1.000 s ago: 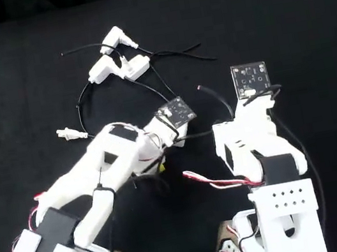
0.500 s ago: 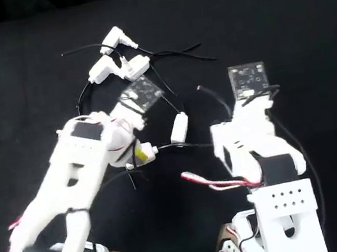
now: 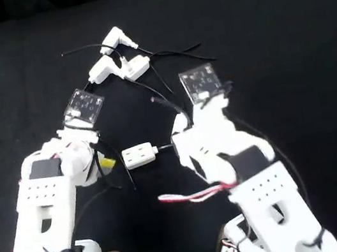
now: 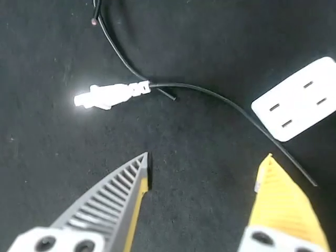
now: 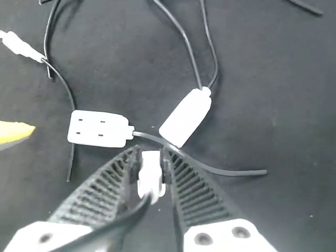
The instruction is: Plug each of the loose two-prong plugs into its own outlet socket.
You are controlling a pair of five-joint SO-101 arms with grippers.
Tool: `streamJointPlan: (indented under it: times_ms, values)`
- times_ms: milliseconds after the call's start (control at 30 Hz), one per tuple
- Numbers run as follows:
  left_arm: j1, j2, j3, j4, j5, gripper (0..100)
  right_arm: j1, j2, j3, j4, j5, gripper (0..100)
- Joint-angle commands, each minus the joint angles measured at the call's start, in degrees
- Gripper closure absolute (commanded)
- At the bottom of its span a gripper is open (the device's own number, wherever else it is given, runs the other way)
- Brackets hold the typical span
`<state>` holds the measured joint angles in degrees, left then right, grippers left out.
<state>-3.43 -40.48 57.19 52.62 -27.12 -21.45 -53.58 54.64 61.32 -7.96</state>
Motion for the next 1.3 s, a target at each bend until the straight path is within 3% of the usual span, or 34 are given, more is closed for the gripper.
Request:
streamJointPlan:
  times_ms: [0,100,367,667,800,933,1033,1267]
  values:
    - [1.3,-2.0,1.9,-6.8,-2.4,68,-0.4,5.6,-5.9,-1.1,-2.3,98.7]
    - [5.8,-0.1,1.7,-7.2,-8.9,67,1.7,7.1,-6.3,-1.1,-2.5,98.7]
    - [15.7,9.5,-5.0,-7.8,-9.5,63,13.0,6.7,-5.8,-1.1,-2.0,98.7]
    - [17.1,32.4,-17.1,-12.9,-9.4,63,17.8,6.5,0.7,-7.0,-1.8,98.6]
    - [17.3,38.0,-21.2,-12.9,-9.2,76,20.4,6.5,0.7,-7.2,-1.8,98.6]
    - [16.9,38.1,-24.7,-13.0,-1.2,86,21.9,6.5,0.6,-7.3,-1.8,98.6]
    - [16.7,38.5,-28.0,-13.0,4.0,87,21.9,6.5,0.7,-7.3,-0.6,98.6]
    - [16.9,38.6,-29.2,-14.9,7.6,87,21.9,6.5,0.9,-7.3,-0.6,98.6]
